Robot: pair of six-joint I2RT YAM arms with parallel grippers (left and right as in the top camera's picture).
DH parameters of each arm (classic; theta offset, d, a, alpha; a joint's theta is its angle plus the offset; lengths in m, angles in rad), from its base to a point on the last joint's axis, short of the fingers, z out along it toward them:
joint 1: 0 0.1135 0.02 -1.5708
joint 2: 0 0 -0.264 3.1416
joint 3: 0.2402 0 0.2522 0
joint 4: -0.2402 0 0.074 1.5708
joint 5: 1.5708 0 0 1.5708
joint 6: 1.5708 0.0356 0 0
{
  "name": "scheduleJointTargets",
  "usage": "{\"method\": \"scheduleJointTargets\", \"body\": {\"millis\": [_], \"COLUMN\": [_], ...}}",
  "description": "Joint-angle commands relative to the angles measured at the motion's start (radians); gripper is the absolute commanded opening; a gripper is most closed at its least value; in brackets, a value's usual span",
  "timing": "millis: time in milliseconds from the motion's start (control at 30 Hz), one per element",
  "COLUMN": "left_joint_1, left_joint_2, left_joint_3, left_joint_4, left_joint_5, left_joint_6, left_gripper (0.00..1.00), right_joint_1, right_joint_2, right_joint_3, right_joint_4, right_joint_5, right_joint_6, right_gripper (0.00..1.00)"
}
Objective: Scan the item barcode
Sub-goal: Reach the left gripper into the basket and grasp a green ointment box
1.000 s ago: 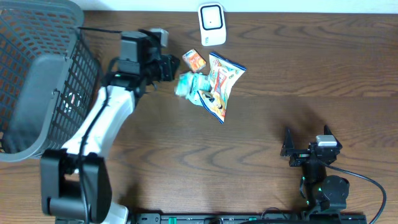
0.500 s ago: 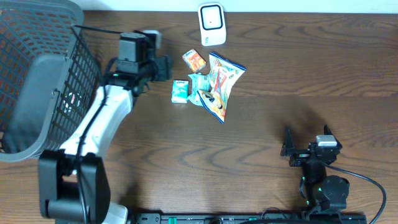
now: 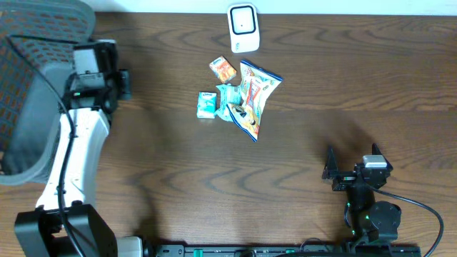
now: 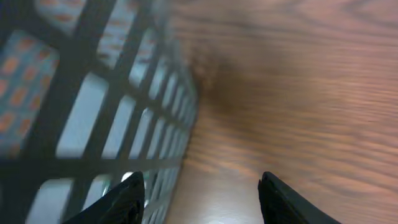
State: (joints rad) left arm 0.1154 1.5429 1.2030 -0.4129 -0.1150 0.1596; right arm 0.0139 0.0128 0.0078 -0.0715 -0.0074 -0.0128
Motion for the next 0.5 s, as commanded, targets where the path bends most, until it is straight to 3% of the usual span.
{"method": "scheduleJointTargets", "body": {"millis": [0, 467], "left_joint_1": [0.047, 0.026], "left_joint_2": [-0.005, -0.045], "left_joint_3": [0.013, 0.047], "left_joint_4": [-0.002, 0.018], "left_joint_5": [-0.042, 0.086], "left_joint_6": [0.032, 0.071], "left_gripper": [0.57, 0.57], "right_joint_1": [-0.007, -0.007], "right_joint_2": [-0.004, -0.004], "right_joint_3": [-0.002, -0.002], "right_joint_4": [-0.003, -0.003], "right_joint_5": [0.002, 0.002], "right_joint_6": [-0.014, -0.014], "right_gripper": [0.99, 0.99]}}
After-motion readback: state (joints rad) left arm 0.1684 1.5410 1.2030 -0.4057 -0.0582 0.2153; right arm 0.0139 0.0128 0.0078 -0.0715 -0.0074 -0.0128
